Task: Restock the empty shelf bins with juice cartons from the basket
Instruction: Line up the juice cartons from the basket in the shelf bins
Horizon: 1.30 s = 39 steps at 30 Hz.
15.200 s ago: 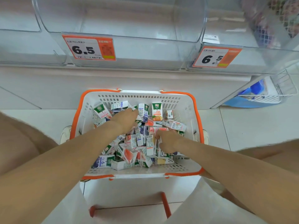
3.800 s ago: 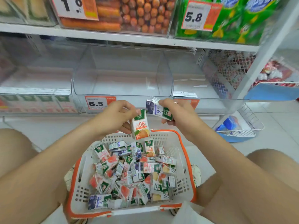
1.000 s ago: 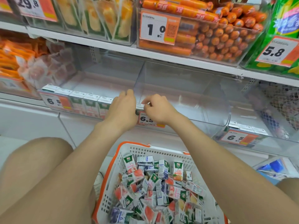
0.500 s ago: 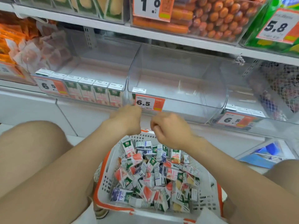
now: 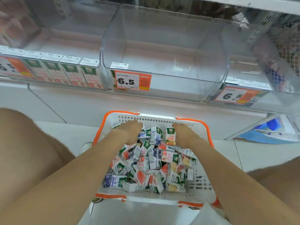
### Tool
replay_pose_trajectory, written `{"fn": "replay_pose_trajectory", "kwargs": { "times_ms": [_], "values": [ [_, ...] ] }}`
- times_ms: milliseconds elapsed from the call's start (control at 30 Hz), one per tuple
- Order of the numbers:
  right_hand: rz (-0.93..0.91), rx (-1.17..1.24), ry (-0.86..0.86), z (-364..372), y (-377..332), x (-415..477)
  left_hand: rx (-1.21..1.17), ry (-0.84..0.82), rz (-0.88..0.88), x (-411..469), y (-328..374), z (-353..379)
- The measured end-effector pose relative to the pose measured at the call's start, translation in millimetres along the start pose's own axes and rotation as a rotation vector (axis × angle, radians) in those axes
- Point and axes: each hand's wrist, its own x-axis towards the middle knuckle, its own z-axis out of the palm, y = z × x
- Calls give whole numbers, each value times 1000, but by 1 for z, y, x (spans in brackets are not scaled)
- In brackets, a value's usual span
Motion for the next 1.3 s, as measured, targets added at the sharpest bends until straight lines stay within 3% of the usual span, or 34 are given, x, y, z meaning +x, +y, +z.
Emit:
{"fn": "replay_pose_trajectory", "kwargs": {
  "times_ms": [433, 633, 867, 1000, 1100, 1200, 1300],
  "values": [
    [-40, -87, 121, 54, -1, 23, -174, 139, -63, 51, -11, 59],
    [-73, -101, 87, 51, -1, 15, 52, 308, -92, 63, -10, 70],
    [-103, -181, 75, 38, -8, -1, 299, 188, -75, 57, -4, 64],
    [-88, -83, 81, 20, -12, -9, 416, 225, -53, 52, -4, 65],
    [-48, 81, 151, 0, -15, -17, 207, 322, -94, 45, -7, 57],
    [-48, 257, 228, -29, -25, -27, -249, 384, -158, 29, -8, 36],
    [-104, 246, 293, -65, -38, -41, -784, 335, -180, 9, 9, 6]
  ]
}}
